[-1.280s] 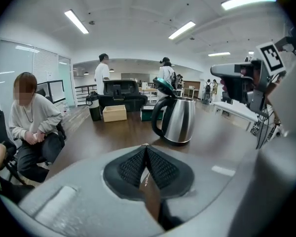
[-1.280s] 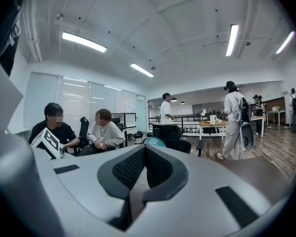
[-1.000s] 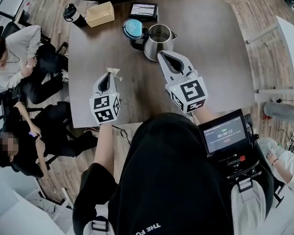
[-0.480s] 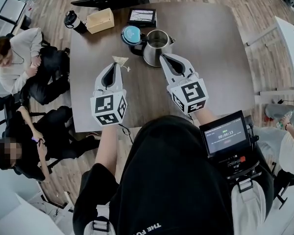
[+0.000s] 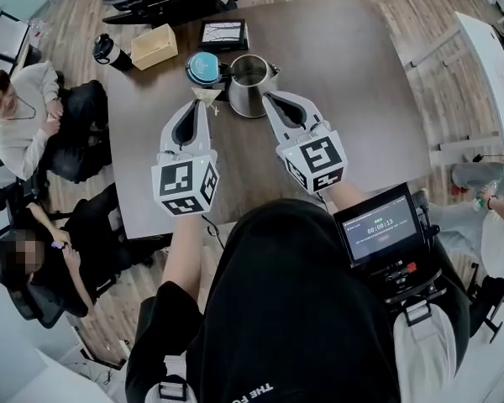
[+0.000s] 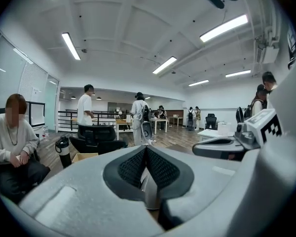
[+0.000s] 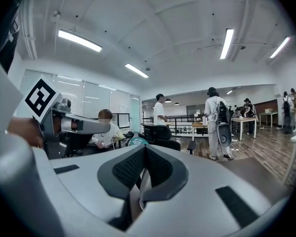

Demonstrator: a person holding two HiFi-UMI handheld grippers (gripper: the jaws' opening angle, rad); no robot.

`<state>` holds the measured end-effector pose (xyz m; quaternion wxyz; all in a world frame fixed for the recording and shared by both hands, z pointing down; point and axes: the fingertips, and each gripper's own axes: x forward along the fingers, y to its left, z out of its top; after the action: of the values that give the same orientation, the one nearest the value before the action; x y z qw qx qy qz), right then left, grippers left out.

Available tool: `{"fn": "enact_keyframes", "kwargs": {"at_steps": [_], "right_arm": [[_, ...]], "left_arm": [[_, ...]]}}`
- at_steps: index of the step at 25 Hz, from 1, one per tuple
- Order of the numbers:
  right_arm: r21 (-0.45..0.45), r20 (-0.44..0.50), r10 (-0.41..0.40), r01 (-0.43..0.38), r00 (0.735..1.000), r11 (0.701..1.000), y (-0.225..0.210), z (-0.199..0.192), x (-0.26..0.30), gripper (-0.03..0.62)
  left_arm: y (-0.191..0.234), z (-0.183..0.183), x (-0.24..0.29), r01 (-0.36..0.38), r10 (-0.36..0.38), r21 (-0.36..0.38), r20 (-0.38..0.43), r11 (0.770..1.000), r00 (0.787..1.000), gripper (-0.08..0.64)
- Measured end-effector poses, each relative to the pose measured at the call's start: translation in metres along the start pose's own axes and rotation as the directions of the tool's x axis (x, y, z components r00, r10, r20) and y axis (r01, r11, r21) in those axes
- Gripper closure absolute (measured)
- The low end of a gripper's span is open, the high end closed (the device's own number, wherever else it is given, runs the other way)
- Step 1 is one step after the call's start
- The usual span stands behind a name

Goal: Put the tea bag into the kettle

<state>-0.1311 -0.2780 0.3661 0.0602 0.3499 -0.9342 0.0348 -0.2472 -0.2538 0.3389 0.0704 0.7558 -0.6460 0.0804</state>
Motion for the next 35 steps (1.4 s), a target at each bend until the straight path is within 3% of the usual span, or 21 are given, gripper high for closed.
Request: {"fn": "enact_keyframes", "kwargs": {"at_steps": [23, 35], "right_arm": [[0.027, -0.001, -0.063, 0.063, 0.998, 0.998, -0.036, -0.004, -0.008, 0.588], [0.041, -0.029, -0.079, 0.080, 0.996, 0.996, -0.049, -0.020, -0.004, 0.588]], "left_arm": [[-0.041, 0.062, 0.060, 0.117, -0.120, 0.035, 0.116, 0.993, 0.986, 0.554], [-0.034, 0.038, 0.089, 0.105, -0.106, 0.023, 0.090, 0.994, 0.990, 0.554]]}}
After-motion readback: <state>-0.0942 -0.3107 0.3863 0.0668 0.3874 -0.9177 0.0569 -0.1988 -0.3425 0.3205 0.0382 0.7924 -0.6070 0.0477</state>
